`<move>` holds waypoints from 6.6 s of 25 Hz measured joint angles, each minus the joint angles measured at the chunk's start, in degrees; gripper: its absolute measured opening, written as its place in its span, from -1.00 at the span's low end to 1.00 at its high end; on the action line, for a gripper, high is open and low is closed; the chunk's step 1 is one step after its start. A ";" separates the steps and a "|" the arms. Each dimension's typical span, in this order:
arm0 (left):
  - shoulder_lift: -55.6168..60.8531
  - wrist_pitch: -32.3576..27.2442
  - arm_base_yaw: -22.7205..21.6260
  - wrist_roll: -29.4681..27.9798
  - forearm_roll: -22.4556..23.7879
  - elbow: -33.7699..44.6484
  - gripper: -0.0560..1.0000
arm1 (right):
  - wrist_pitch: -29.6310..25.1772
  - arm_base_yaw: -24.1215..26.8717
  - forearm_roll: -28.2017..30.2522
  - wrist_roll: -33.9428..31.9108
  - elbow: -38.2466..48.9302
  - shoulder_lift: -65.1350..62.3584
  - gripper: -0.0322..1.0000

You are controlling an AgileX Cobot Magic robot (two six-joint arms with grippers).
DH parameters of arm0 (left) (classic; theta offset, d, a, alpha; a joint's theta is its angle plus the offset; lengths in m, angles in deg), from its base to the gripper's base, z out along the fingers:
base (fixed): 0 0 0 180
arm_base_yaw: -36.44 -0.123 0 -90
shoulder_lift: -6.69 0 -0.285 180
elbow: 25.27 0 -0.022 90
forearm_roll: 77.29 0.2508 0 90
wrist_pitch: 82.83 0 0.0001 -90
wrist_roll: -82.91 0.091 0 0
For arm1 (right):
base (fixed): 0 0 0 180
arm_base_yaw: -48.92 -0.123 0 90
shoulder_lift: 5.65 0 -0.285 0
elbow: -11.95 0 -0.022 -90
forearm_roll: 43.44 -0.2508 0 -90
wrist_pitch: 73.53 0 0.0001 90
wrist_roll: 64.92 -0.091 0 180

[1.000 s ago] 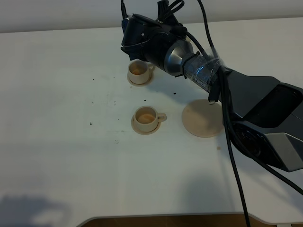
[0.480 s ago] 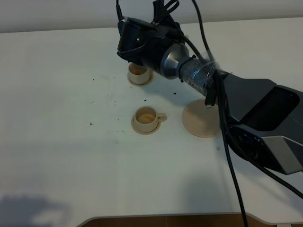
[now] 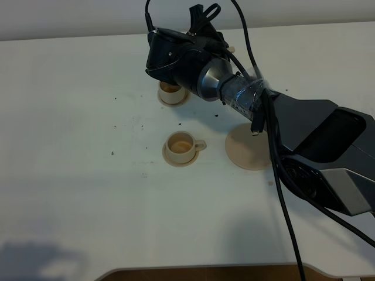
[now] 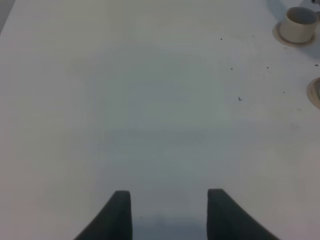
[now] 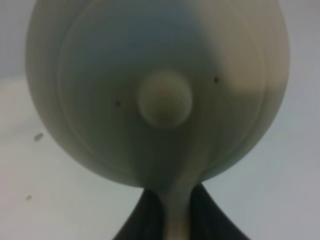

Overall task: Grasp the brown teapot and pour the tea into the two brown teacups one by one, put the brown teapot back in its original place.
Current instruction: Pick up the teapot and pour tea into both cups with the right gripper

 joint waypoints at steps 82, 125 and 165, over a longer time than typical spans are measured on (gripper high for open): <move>0.00 0.00 0.00 -0.04 3.06 0.00 -0.20 | 7.45 -0.37 7.54 16.56 0.00 0.00 -0.71; 0.00 0.00 0.00 -0.03 3.06 0.00 -0.20 | -0.06 -1.11 2.81 2.18 -5.78 1.18 -0.71; 0.00 0.04 0.00 -0.03 3.22 0.00 -0.20 | -1.00 7.23 -45.08 -25.76 11.48 -11.00 -0.71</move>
